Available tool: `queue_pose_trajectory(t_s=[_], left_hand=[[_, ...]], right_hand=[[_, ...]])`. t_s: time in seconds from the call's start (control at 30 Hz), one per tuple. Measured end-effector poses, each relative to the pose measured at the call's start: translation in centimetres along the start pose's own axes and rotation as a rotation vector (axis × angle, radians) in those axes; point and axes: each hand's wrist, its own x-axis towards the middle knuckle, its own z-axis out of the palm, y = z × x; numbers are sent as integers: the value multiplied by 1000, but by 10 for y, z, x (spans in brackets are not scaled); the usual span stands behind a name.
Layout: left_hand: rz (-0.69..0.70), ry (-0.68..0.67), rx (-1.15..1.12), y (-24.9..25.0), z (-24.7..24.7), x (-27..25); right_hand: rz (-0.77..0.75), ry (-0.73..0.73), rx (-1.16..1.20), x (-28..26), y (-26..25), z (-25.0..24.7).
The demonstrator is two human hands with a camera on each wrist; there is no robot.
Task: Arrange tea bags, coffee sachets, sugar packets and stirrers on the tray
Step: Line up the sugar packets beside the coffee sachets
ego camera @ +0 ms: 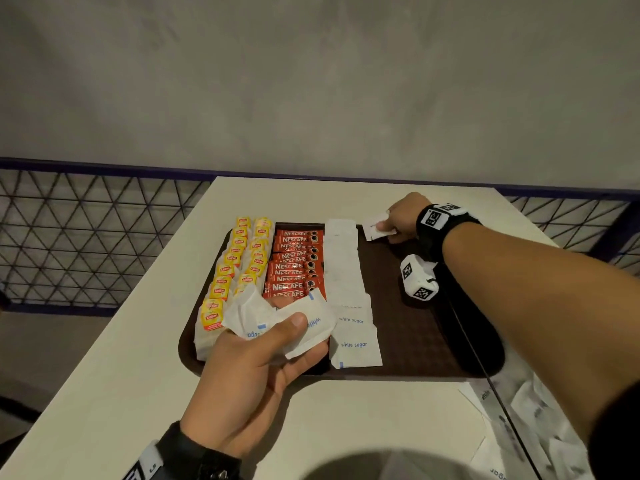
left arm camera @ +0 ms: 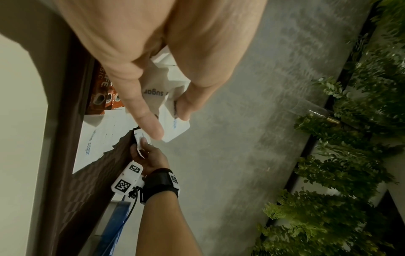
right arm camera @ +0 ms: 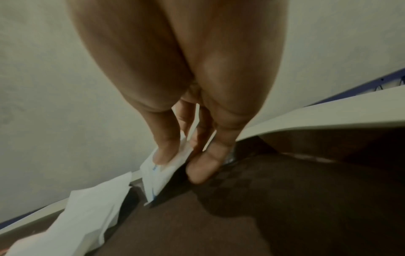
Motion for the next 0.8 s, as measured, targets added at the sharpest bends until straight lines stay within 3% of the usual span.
queue_pose_trajectory(t_s=[0.43, 0.6, 0.7, 0.8], left_hand=[[-5, 19, 14, 2, 3, 1], [-15, -2, -54, 2, 4, 1], [-7, -10, -79, 2, 6, -1], [6, -39, -56, 4, 5, -3]], right_hand=[[-7, -10, -226, 16, -9, 10], [-69, 109, -327, -9, -25, -13], [-196, 106, -21, -43, -43, -30], [-337, -38, 258, -114, -59, -27]])
